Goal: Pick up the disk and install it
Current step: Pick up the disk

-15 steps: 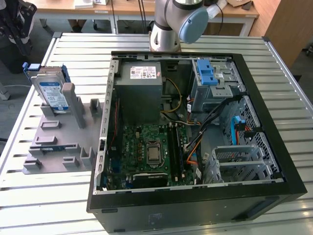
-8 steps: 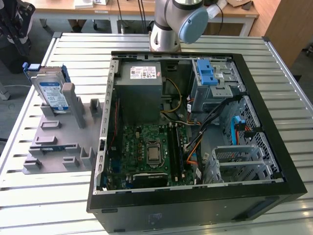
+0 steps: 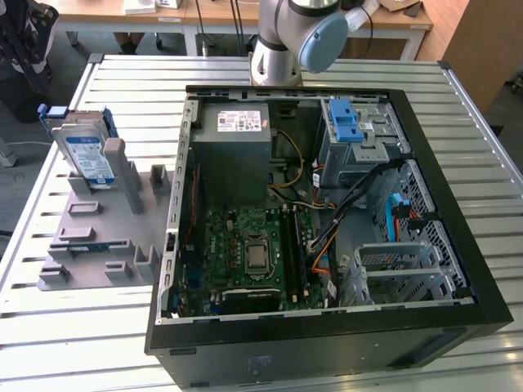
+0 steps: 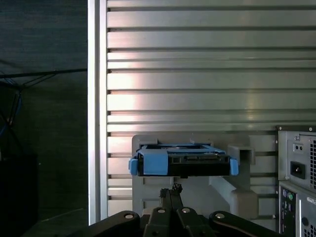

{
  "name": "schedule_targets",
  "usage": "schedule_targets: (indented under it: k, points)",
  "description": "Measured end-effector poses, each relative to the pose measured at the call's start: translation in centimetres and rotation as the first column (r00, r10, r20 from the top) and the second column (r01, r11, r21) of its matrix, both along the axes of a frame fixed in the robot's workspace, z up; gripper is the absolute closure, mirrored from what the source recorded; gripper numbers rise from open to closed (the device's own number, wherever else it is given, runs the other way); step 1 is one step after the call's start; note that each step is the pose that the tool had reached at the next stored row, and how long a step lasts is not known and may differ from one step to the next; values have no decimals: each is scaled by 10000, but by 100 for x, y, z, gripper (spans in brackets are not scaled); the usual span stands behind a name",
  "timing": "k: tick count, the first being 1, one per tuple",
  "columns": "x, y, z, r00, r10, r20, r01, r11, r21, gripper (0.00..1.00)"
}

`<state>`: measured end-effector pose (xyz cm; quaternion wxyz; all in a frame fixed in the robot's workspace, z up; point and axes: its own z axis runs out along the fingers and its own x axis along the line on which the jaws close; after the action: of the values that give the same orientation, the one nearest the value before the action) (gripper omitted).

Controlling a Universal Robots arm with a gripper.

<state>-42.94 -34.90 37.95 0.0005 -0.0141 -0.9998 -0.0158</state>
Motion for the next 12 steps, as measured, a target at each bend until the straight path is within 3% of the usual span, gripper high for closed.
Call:
schedule_targets:
  k: [5, 12]
  points:
    - [-1, 0, -1, 9989, 473, 1, -473, 9989, 1, 89]
    - [0, 0, -1, 9913, 1318, 0, -1318, 9913, 0, 89]
